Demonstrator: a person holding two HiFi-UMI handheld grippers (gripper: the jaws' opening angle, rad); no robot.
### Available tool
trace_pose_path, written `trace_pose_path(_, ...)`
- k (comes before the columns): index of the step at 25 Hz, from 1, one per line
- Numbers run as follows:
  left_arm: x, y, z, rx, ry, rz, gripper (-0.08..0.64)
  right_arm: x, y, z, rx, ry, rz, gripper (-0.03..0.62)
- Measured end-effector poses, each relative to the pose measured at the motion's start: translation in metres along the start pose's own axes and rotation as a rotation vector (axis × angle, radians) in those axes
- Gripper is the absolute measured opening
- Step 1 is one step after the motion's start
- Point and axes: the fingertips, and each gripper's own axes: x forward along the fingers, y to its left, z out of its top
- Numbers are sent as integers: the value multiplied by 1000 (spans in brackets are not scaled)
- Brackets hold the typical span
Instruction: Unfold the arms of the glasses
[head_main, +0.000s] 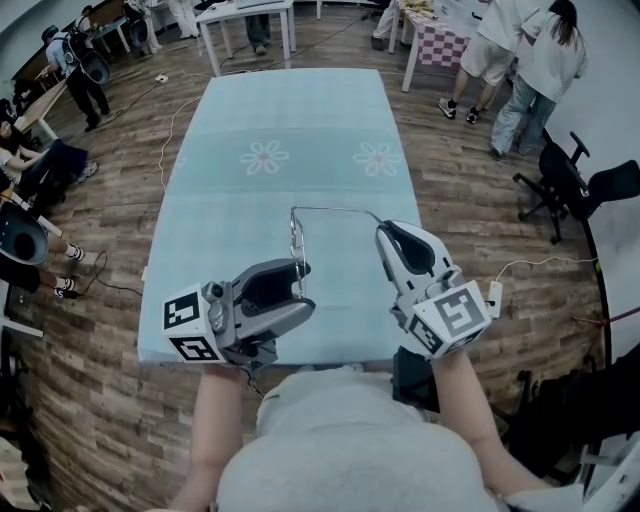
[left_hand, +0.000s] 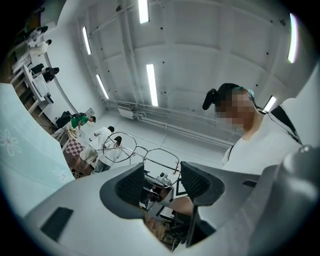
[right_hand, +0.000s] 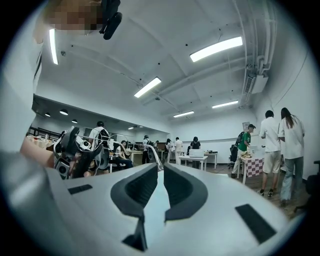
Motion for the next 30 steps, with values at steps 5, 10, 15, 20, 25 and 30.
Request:
trace_pose_path(5,-2,-6,-4,-14,-2,-21,238,-2,-1,1,-3,-11,2,35)
trace_pose_path(10,-5,-3,-5,-18,-14,-8,238,-1,0,2,-6,-17,13,35)
trace_pose_path(15,-6,5,1,-19,-40,13,238,3,2,2,-14,-16,20,44)
trace_pose_path(20,-9,7,5,-10,-54,29,238,3,3,1,-2,-16,30,100)
trace_pose_path(25,-8,8,8,-14,-63,22,238,6,5,-11,32,-5,55,110)
trace_pose_path(30,-4,7,7,-18,-58,15,238,16,10,-30,45,35,102,110)
